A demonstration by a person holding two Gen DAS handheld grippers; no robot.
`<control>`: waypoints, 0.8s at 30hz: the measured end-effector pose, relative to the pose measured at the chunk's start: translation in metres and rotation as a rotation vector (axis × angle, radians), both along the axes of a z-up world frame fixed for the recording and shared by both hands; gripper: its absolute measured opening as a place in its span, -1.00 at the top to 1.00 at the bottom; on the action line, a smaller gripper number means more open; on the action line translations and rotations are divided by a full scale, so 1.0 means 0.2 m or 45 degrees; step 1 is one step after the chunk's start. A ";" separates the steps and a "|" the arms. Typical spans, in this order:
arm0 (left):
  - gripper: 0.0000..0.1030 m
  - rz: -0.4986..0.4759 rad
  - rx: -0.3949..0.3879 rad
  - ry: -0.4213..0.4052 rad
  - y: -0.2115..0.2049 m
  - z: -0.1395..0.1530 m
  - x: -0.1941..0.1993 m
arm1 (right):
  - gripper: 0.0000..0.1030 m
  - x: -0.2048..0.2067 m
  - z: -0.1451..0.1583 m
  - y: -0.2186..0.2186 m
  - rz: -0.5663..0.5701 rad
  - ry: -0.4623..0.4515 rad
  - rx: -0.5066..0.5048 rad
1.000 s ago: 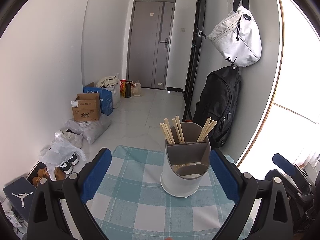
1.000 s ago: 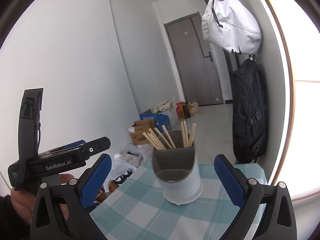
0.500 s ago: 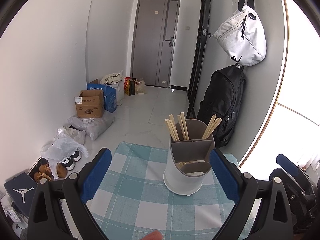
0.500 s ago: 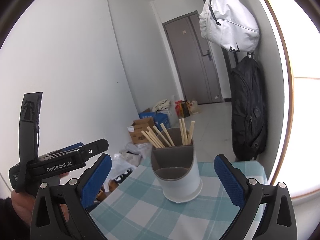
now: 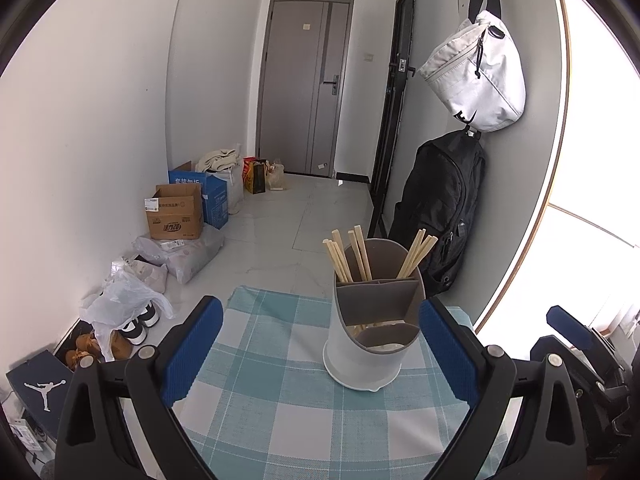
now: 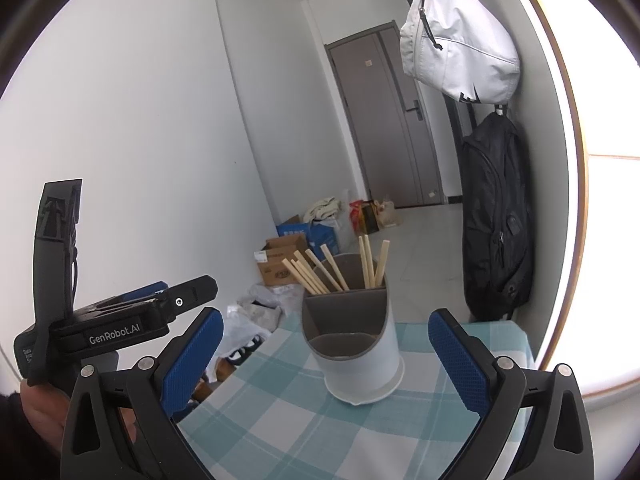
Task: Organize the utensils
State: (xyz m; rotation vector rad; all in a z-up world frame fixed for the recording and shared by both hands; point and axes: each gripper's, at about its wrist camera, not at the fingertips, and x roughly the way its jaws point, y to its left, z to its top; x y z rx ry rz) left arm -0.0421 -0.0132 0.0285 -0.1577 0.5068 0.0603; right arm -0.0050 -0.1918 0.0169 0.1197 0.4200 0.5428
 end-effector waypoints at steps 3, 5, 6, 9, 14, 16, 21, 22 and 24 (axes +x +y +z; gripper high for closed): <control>-0.86 0.002 -0.006 0.012 0.00 -0.01 0.01 | -1.00 0.00 0.00 0.00 0.002 -0.001 -0.002; -0.86 0.007 -0.013 0.017 0.01 -0.01 0.01 | -1.00 0.00 0.00 0.00 0.000 0.002 -0.003; -0.86 0.010 -0.013 0.018 0.01 -0.01 0.01 | -1.00 0.00 0.00 0.00 0.000 0.004 0.000; -0.86 0.021 -0.010 0.024 0.01 -0.01 0.01 | -1.00 0.00 0.00 0.00 -0.001 0.004 0.003; -0.86 0.032 -0.004 0.029 0.01 -0.01 0.02 | -1.00 0.00 0.00 0.00 -0.002 0.008 0.002; -0.86 0.026 -0.004 0.030 0.00 -0.01 0.02 | -1.00 0.00 0.00 0.00 -0.001 0.008 0.003; -0.86 0.028 0.002 0.032 0.00 -0.01 0.02 | -1.00 0.00 0.00 0.00 -0.001 0.010 0.001; -0.86 0.026 0.002 0.034 -0.01 -0.01 0.02 | -1.00 0.00 0.00 0.00 -0.002 0.011 0.000; -0.86 0.024 0.010 0.033 -0.01 -0.01 0.02 | -1.00 0.00 0.00 0.00 -0.004 0.013 0.002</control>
